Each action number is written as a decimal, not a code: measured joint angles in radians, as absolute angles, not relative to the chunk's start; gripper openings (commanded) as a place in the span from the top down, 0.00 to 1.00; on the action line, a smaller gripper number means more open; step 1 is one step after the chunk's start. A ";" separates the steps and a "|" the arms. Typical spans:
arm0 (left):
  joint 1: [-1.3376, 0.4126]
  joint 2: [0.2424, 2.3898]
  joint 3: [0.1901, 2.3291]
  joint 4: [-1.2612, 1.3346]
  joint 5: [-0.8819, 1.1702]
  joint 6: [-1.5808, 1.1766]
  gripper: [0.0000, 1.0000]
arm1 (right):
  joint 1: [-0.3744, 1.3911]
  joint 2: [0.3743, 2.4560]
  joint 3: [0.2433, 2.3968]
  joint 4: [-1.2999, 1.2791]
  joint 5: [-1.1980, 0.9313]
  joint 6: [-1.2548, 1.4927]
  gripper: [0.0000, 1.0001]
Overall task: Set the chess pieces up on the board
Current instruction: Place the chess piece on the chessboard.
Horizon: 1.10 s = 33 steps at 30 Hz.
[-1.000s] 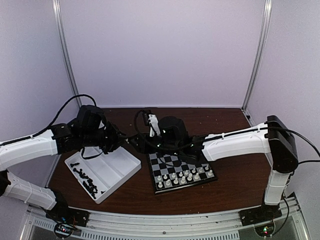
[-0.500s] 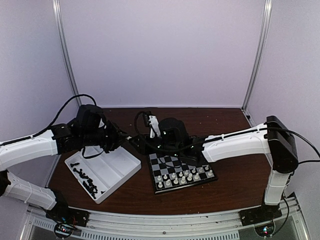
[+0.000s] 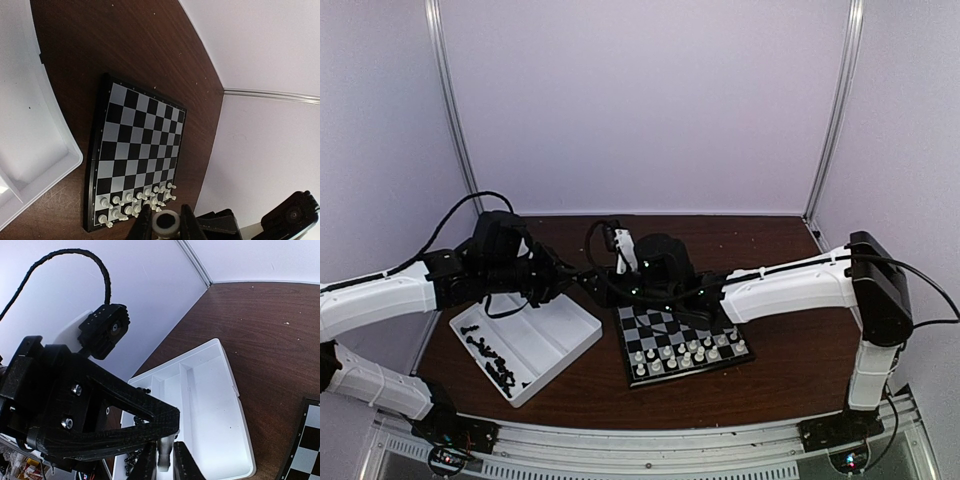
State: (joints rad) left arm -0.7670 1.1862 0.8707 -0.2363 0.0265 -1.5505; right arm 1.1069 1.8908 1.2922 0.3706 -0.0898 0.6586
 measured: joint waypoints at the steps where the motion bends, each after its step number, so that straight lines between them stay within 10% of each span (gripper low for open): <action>1: -0.767 1.187 0.870 -0.233 0.029 -1.551 0.87 | 1.107 1.892 1.294 0.371 -0.091 0.660 0.90; 11: -0.764 1.189 0.861 -0.228 0.030 -1.544 0.68 | 1.107 1.894 1.297 0.352 -0.093 0.658 1.00; 19: -0.730 1.159 0.860 -0.271 0.031 -1.352 0.28 | 1.076 1.678 1.181 0.145 -0.096 0.634 1.00; 33: -0.723 1.024 0.860 -0.359 0.043 -0.739 0.14 | 0.918 1.303 1.211 -0.777 -0.078 0.519 0.95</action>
